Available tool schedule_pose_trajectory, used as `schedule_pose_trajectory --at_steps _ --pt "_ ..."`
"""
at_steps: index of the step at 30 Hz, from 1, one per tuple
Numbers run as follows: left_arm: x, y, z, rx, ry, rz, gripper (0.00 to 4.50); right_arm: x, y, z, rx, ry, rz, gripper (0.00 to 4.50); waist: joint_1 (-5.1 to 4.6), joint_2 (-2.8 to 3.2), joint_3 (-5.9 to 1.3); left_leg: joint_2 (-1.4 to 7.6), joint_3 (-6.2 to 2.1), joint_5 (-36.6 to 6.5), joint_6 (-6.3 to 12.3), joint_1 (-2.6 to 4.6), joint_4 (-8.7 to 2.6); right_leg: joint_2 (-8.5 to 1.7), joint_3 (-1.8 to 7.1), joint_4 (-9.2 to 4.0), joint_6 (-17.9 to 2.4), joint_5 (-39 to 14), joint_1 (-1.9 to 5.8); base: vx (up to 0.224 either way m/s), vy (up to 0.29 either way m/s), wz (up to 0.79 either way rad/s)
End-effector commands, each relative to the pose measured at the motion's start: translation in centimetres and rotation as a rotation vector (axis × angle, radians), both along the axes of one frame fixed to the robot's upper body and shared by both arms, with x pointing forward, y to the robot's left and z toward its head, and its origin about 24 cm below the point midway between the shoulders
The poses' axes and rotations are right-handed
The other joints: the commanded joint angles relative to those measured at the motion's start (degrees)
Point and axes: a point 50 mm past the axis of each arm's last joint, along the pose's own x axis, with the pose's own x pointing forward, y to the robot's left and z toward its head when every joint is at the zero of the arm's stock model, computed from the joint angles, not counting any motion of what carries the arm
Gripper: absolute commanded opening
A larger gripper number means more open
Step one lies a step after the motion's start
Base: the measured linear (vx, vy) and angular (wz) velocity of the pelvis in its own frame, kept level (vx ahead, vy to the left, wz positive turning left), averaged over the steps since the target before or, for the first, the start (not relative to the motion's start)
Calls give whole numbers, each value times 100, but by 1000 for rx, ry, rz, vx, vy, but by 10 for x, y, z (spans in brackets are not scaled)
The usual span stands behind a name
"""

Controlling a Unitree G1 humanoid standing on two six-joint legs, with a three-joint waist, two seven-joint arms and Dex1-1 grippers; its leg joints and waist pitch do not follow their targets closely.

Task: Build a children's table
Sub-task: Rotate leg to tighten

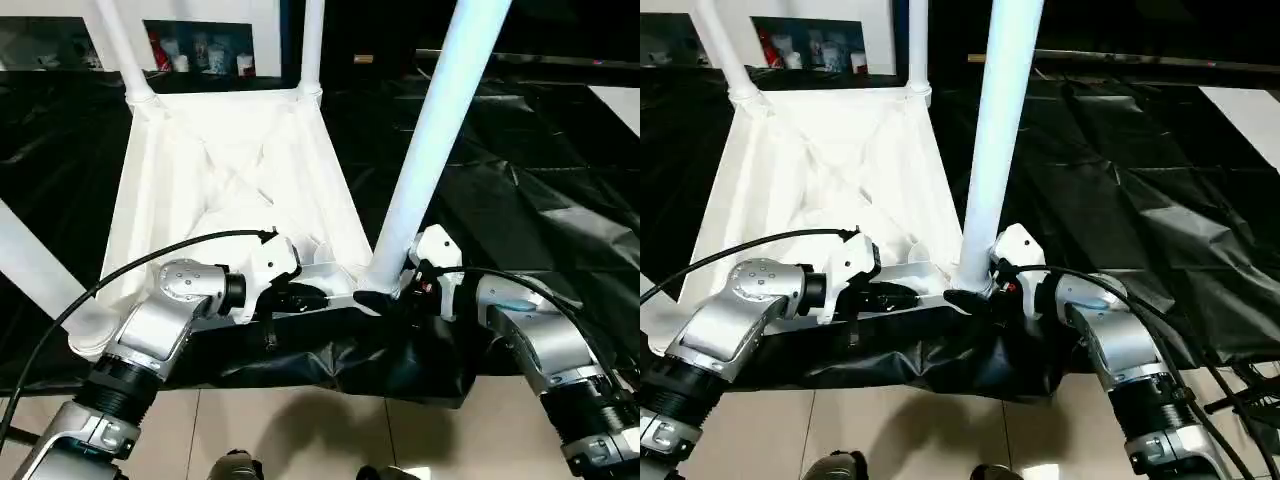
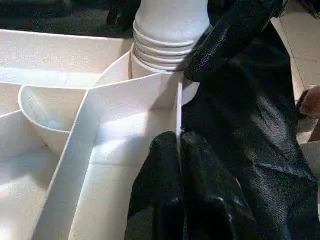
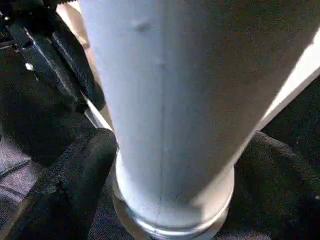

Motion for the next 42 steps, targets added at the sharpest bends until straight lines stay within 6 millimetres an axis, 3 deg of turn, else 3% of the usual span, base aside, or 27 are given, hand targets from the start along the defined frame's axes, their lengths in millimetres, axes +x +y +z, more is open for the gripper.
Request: schedule_pose_trajectory --at_steps 1,5,11,13,18,21,24,27,28,30,31,33,36,37,38,39,40,42 --pt "-6 -10 4 -75 10 -56 0 2 1 4 9 -4 11 412 -8 -50 -429 107 34 -644 496 82 -290 -237 247 -312 -1340 -314 348 0 0 0" --pt "-7 -8 2 -67 17 -50 0 0 0 4 7 8 35 375 -7 -51 -445 95 41 -515 601 71 -262 -231 245 -284 -1419 -80 365 0 0 0" --pt "-7 -7 0 -60 22 -49 0 -1 -2 1 0 16 38 327 0 -43 -462 94 40 -533 593 82 -245 -229 245 -270 -1472 -49 370 0 0 0" --pt "-7 -7 0 -58 25 -50 0 -1 -2 -1 -3 21 41 291 0 -42 -467 94 37 -526 596 81 -240 -229 242 -262 -1487 -33 374 0 0 0" --pt "-7 -6 -1 -53 23 -46 0 -2 -2 -4 -14 28 47 271 9 -31 -489 90 36 -496 612 83 -224 -227 241 -244 -1537 79 384 0 0 0" --pt "-5 -6 -1 -49 13 -25 0 -2 -1 -7 -11 32 30 268 11 -30 -491 91 32 -469 619 82 -219 -224 239 -235 -1554 121 383 0 0 0" --pt "5 -8 -4 -24 -10 95 0 8 -1 -16 7 27 -119 268 -2 -31 -456 90 38 -651 546 81 -231 -232 242 -269 -1529 -146 359 0 0 0" --pt "20 -14 -7 -15 -35 241 0 19 1 -27 18 47 -334 267 -56 -42 -422 81 21 -1079 191 92 -279 -250 238 -366 -1290 -1127 346 -18 0 -1" --pt "25 -17 -8 -3 -49 295 0 23 4 -31 26 64 -413 267 -71 -48 -423 75 12 -1232 89 102 -285 -261 247 -410 -1122 -1494 345 0 0 0" --pt "29 -19 -9 8 -57 329 0 25 5 -34 31 76 -461 267 -69 -43 -406 68 11 -1350 68 107 -296 -261 248 -448 -1022 -1698 319 0 0 0" --pt "42 -28 -8 4 -67 487 0 33 17 -41 66 120 -648 267 -79 -30 -400 60 3 -1443 3 105 -311 -257 249 -466 -936 -1917 308 0 0 0" --pt "47 -33 -7 4 -74 550 0 36 25 -43 82 142 -709 267 -84 -32 -408 57 -17 -1596 -104 146 -320 -256 238 -487 -862 -2172 296 0 0 0" --pt "47 -33 -7 4 -74 550 0 36 25 -43 82 142 -709 267 -72 -30 -411 58 -22 -1628 -76 131 -327 -255 239 -500 -787 -2083 296 0 0 0" --pt "53 -46 -6 8 -100 605 0 40 49 -43 117 157 -727 267 -89 -22 -400 49 -9 -1631 -51 124 -333 -240 246 -502 -803 -1968 260 0 0 0" --pt "54 -50 -5 7 -108 597 0 40 58 -41 127 149 -701 302 -80 -20 -404 37 -19 -1654 -71 130 -331 -241 233 -504 -790 -2019 276 0 0 0" --pt "54 -51 -5 6 -109 596 0 40 59 -41 128 148 -697 302 -82 -30 -420 45 -21 -1641 -62 124 -332 -245 232 -497 -791 -1982 297 0 0 0" --pt "53 -55 -4 4 -119 563 0 41 66 -38 141 131 -659 339 -65 -28 -420 52 -19 -1554 -10 114 -331 -247 237 -489 -802 -1751 297 0 0 0" --pt "51 -57 -3 1 -121 532 0 41 68 -34 163 122 -634 342 -63 -37 -429 50 -19 -1411 45 89 -327 -239 233 -453 -850 -1458 324 0 0 0"
